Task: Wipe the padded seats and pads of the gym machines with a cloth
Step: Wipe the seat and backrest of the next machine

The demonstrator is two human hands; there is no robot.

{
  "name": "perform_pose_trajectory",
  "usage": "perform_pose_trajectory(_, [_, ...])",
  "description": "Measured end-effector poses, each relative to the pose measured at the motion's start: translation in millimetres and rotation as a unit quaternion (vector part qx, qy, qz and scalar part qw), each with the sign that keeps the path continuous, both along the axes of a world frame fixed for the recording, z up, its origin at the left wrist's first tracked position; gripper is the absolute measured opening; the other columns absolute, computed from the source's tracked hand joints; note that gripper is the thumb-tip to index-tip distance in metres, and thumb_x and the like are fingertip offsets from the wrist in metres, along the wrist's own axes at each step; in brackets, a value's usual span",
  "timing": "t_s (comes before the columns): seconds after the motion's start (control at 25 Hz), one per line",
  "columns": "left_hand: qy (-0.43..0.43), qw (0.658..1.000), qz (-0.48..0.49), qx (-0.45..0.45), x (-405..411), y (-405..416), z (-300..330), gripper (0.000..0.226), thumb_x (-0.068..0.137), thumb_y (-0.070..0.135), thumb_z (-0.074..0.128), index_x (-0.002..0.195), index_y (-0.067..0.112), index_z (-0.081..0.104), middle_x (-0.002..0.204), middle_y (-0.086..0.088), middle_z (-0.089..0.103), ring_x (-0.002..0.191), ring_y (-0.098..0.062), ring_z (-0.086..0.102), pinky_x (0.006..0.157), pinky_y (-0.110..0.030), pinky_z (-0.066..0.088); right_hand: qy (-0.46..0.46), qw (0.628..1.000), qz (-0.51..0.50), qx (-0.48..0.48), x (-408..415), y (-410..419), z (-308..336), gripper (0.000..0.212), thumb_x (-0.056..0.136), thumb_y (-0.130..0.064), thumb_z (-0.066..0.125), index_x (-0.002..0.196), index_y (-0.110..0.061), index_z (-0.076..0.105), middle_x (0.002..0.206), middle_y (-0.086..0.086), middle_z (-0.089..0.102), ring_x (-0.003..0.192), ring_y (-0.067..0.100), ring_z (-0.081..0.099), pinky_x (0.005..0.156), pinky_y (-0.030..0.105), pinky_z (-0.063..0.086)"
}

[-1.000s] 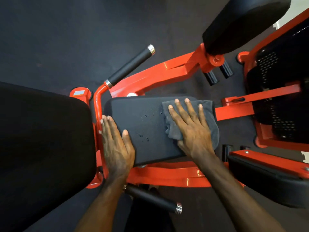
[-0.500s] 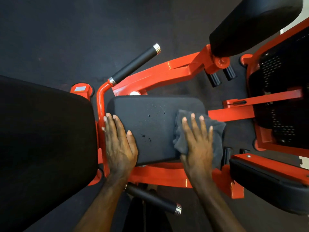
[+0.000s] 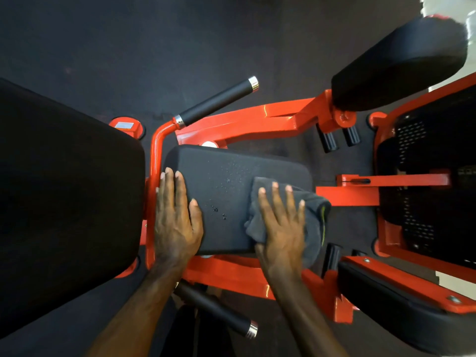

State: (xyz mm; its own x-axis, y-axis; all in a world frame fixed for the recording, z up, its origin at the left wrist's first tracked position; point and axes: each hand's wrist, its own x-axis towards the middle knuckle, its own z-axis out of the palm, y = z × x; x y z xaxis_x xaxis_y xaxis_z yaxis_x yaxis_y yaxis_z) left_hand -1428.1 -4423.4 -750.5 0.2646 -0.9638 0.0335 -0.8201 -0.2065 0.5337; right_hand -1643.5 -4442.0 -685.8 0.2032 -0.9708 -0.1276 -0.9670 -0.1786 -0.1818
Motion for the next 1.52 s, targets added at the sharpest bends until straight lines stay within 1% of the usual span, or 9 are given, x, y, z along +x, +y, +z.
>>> perform_pose_trajectory(0.12, [0.002, 1.000, 0.001, -0.010, -0.2, 0.1, -1.2, 0.061, 0.109, 0.021, 0.042, 0.163, -0.002, 0.027, 0.173, -0.019, 0.019, 0.163, -0.031, 0.016, 0.128, -0.056, 0.024, 0.019, 0.998, 0.066, -0.001, -12.9, -65.5, -6.9, 0.116, 0.056, -0.013, 0.083, 0.162, -0.021, 0.036, 0.172, 0.004, 0.028, 0.160, 0.034, 0.020, 0.128, 0.060, 0.016])
perform_pose_trajectory(0.28, [0.006, 1.000, 0.003, -0.006, -1.5, 0.3, 0.6, 0.061, 0.109, 0.021, 0.040, 0.164, -0.001, 0.025, 0.174, -0.018, 0.017, 0.163, -0.031, 0.015, 0.128, -0.057, 0.025, 0.024, 0.997, -0.073, 0.002, -12.6, -30.5, -1.3, 0.115, 0.058, -0.013, 0.080, 0.163, -0.022, 0.034, 0.173, 0.003, 0.025, 0.161, 0.031, 0.016, 0.129, 0.057, 0.010])
perform_pose_trajectory(0.48, [0.008, 1.000, 0.011, -0.014, -1.1, -1.5, 0.4, 0.060, 0.108, 0.019, 0.043, 0.162, -0.002, 0.029, 0.173, -0.019, 0.021, 0.162, -0.033, 0.018, 0.127, -0.057, 0.026, 0.001, 0.997, 0.076, 0.002, -6.2, -75.3, -7.9, 0.113, 0.057, -0.011, 0.081, 0.162, -0.022, 0.038, 0.171, 0.004, 0.031, 0.159, 0.034, 0.023, 0.128, 0.059, 0.016])
perform_pose_trajectory(0.64, [0.019, 1.000, 0.012, -0.019, -2.1, -1.1, 1.8, 0.060, 0.108, 0.017, 0.045, 0.162, -0.002, 0.030, 0.173, -0.019, 0.021, 0.162, -0.033, 0.018, 0.127, -0.058, 0.027, 0.008, 0.999, -0.043, 0.009, -11.1, -61.4, -0.9, 0.112, 0.059, -0.011, 0.076, 0.163, -0.023, 0.036, 0.172, 0.001, 0.026, 0.161, 0.030, 0.016, 0.130, 0.056, 0.009])
perform_pose_trajectory(0.8, [0.025, 1.000, 0.009, -0.013, 0.0, -2.3, 2.3, 0.061, 0.107, 0.018, 0.045, 0.163, 0.000, 0.029, 0.174, -0.018, 0.019, 0.163, -0.031, 0.016, 0.127, -0.057, 0.026, -0.029, 0.996, 0.084, 0.025, 16.2, -68.7, -8.2, 0.117, 0.052, -0.009, 0.075, 0.162, -0.024, 0.038, 0.172, 0.000, 0.027, 0.161, 0.032, 0.018, 0.129, 0.057, 0.011])
perform_pose_trajectory(1.0, [0.038, 0.999, 0.012, -0.015, 0.6, -1.0, -0.4, 0.062, 0.107, 0.018, 0.046, 0.163, 0.001, 0.028, 0.174, -0.017, 0.019, 0.162, -0.032, 0.016, 0.126, -0.058, 0.027, -0.014, 1.000, 0.019, 0.019, 8.2, -77.7, -2.2, 0.108, 0.057, -0.014, 0.068, 0.161, -0.026, 0.040, 0.171, -0.003, 0.029, 0.161, 0.026, 0.017, 0.130, 0.054, 0.009])
perform_pose_trajectory(1.16, [0.033, 0.999, 0.014, -0.009, 1.7, -1.7, 1.1, 0.062, 0.106, 0.018, 0.047, 0.163, 0.001, 0.029, 0.174, -0.018, 0.019, 0.163, -0.032, 0.016, 0.126, -0.058, 0.027, -0.044, 0.988, 0.147, 0.031, 34.8, -61.8, -10.4, 0.113, 0.054, -0.012, 0.075, 0.161, -0.025, 0.039, 0.172, -0.003, 0.027, 0.161, 0.029, 0.015, 0.129, 0.057, 0.012])
perform_pose_trajectory(1.36, [0.031, 0.999, 0.016, -0.005, 1.1, 0.2, 2.1, 0.061, 0.107, 0.020, 0.044, 0.164, 0.001, 0.028, 0.174, -0.017, 0.019, 0.163, -0.031, 0.015, 0.127, -0.057, 0.027, -0.021, 0.996, 0.075, 0.036, 28.8, -65.0, -5.3, 0.114, 0.052, -0.009, 0.073, 0.160, -0.026, 0.041, 0.172, -0.004, 0.027, 0.162, 0.027, 0.014, 0.130, 0.055, 0.007])
perform_pose_trajectory(1.52, [0.015, 1.000, 0.012, -0.005, 1.4, -1.0, 3.7, 0.060, 0.108, 0.020, 0.043, 0.163, 0.001, 0.028, 0.173, -0.018, 0.020, 0.162, -0.032, 0.017, 0.126, -0.057, 0.029, -0.046, 0.983, 0.177, 0.036, 63.7, -55.8, -10.3, 0.107, 0.058, -0.013, 0.072, 0.160, -0.027, 0.042, 0.171, -0.003, 0.029, 0.161, 0.029, 0.015, 0.128, 0.057, 0.012])
